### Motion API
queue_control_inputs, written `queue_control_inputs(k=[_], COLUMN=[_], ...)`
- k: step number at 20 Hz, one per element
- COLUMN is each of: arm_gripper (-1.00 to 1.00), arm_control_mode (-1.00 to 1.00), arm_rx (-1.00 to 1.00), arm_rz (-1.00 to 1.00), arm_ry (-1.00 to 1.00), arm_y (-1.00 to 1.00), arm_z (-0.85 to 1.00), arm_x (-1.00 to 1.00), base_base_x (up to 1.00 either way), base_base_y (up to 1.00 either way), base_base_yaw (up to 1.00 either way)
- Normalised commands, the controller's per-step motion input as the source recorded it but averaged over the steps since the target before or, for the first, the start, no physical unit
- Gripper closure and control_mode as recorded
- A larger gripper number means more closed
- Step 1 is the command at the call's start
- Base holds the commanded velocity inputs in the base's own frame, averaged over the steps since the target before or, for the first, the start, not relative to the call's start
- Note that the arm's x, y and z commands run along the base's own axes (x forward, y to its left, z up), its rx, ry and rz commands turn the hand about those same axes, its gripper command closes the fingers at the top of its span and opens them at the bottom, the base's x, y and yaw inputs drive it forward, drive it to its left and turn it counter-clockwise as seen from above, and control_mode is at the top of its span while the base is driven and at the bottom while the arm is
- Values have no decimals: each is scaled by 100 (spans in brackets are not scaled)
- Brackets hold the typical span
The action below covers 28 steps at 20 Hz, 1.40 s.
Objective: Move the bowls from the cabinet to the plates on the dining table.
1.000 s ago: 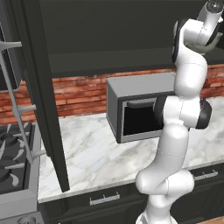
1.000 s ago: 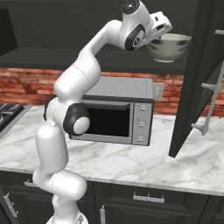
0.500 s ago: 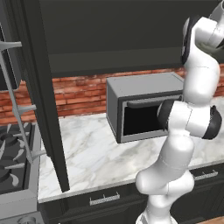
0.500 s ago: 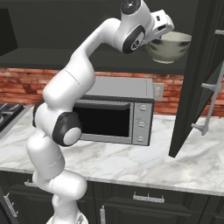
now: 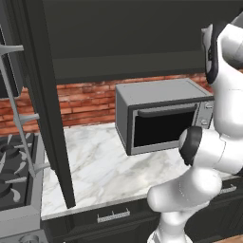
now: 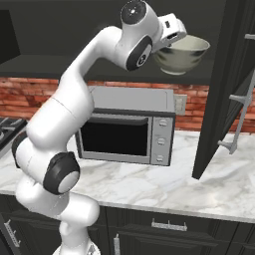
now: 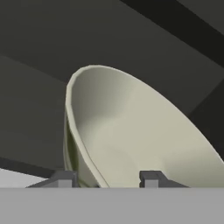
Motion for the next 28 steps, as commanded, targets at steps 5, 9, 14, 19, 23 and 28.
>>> queue_control_inputs(k=[5, 9, 14, 19, 23, 28], arm_gripper=[100, 100, 100, 100, 100, 100], arm_control_mode=[-100, -100, -100, -100, -100, -100], arm_rx=[-1, 0, 0, 0, 0, 0], arm_rz=[0, 0, 0, 0, 0, 2], arm_ry=[-3, -5, -5, 0, 0, 6], arm_y=[33, 33, 40, 56, 74, 59], arm_z=[0, 0, 8, 2, 0, 4], arm_x=[-80, -83, -82, -79, -57, -59], base_base_x=[0, 0, 0, 0, 0, 0], base_base_y=[0, 0, 0, 0, 0, 0], base_base_yaw=[0, 0, 0, 0, 0, 0])
